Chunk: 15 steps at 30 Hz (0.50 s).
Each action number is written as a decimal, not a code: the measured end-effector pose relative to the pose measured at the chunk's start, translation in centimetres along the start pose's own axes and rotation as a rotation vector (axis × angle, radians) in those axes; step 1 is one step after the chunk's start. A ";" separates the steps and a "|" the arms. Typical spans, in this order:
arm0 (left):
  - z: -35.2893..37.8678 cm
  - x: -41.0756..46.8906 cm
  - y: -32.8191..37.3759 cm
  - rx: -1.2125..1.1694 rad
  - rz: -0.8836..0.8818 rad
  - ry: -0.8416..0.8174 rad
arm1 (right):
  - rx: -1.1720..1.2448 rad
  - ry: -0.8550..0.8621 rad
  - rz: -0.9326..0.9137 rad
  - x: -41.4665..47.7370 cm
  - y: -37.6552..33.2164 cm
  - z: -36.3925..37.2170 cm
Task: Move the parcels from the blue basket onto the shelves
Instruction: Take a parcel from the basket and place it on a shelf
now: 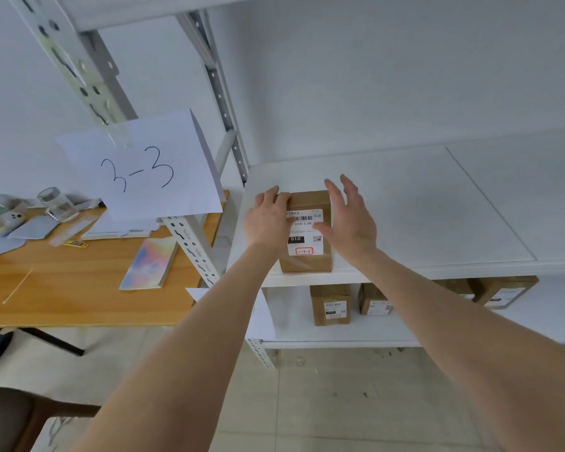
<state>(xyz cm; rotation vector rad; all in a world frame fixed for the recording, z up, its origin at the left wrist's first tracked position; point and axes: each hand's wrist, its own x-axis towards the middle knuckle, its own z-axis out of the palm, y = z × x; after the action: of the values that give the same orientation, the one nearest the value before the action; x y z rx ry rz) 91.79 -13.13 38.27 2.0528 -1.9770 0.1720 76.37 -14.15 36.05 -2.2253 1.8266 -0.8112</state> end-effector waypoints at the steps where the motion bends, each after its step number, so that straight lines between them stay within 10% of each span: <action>1: -0.1 0.1 0.2 0.029 0.032 0.003 | -0.072 -0.020 -0.077 0.3 -0.5 -0.5; 15: 0.0 0.1 0.2 0.133 0.159 -0.073 | -0.144 -0.153 -0.084 0.4 -1.5 0.5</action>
<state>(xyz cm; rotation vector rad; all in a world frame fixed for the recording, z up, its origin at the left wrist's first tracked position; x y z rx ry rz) 91.64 -13.22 38.35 2.0063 -2.2296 0.2725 77.93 -14.25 36.37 -2.3918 1.7825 -0.5202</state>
